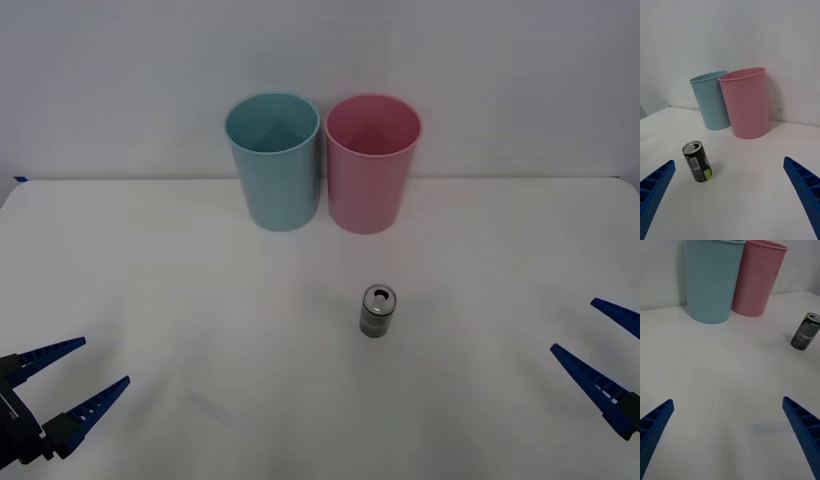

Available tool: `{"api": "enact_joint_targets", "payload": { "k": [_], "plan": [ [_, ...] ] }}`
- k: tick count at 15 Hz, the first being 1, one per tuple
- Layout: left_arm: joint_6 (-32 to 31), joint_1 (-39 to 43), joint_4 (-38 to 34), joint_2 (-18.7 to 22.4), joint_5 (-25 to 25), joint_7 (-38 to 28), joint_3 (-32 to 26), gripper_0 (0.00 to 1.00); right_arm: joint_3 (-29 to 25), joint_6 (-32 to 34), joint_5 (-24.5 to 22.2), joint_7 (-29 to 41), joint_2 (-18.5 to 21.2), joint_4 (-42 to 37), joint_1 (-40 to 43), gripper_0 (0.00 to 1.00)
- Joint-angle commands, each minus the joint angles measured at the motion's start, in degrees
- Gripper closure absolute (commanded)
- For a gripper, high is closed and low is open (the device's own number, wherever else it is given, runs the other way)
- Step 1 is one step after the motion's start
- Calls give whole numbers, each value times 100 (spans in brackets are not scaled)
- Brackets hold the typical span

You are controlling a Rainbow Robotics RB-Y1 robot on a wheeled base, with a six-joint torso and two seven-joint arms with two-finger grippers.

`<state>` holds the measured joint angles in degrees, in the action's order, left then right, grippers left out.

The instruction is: Grasp the object on the table and drop it into the matching bin: aluminum can to the light blue bin, PET bottle to the pink bin.

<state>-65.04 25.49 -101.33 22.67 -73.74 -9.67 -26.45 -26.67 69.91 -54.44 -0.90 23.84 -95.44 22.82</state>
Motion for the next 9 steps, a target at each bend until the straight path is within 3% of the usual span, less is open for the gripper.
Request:
{"api": "enact_joint_targets", "payload": {
  "k": [1,9],
  "plan": [
    [0,0,-1,0,0,0,0,0,215,5,-58,-139,6,131,-41,0],
    [0,0,-1,0,0,0,0,0,856,40,-454,-825,-3,641,-445,0]
  ]
}}
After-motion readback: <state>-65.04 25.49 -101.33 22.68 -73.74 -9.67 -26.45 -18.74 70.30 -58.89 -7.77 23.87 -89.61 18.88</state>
